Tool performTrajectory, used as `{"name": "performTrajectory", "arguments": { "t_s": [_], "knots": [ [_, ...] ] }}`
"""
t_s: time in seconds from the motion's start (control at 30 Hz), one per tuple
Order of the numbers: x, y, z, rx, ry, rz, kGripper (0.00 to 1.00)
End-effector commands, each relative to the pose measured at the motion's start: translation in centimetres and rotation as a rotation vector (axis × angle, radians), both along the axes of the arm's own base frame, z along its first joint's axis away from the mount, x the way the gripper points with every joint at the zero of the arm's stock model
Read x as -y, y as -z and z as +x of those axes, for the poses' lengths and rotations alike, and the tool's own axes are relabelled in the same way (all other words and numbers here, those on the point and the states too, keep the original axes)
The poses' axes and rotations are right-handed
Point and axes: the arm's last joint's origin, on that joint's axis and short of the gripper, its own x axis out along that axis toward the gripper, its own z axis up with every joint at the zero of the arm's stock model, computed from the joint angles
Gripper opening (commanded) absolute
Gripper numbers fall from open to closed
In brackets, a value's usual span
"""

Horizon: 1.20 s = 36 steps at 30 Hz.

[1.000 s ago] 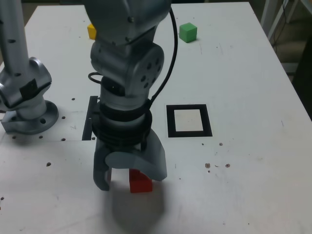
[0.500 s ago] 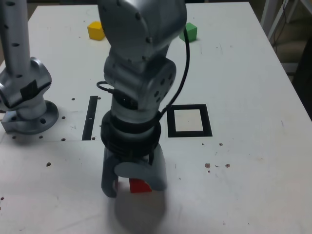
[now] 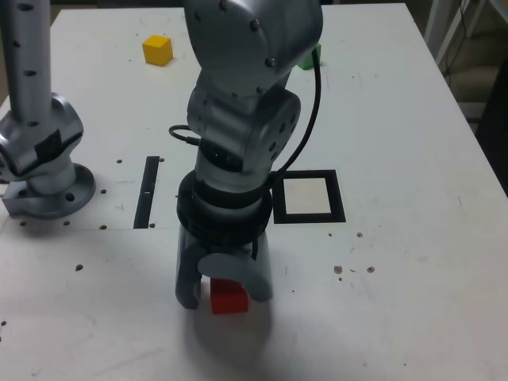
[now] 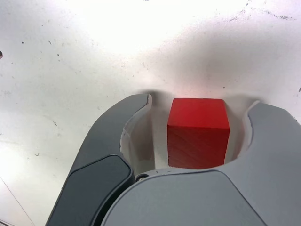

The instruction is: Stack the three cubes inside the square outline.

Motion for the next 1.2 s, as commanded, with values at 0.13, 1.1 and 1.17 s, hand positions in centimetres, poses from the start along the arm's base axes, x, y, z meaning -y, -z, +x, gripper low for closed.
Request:
{"name": "performTrajectory", "arguments": {
  "t_s": [0.13, 1.1, 1.17],
  "knots": [
    [0.0, -0.2, 0.0, -0.006, 0.003, -0.012, 0.61],
    [-0.3, -0.4, 0.2, 0.014, 0.014, -0.004, 0.30],
    [-0.5, -0.9, 0.5, 0.011, 0.015, 0.009, 0.30]
  ]
}}
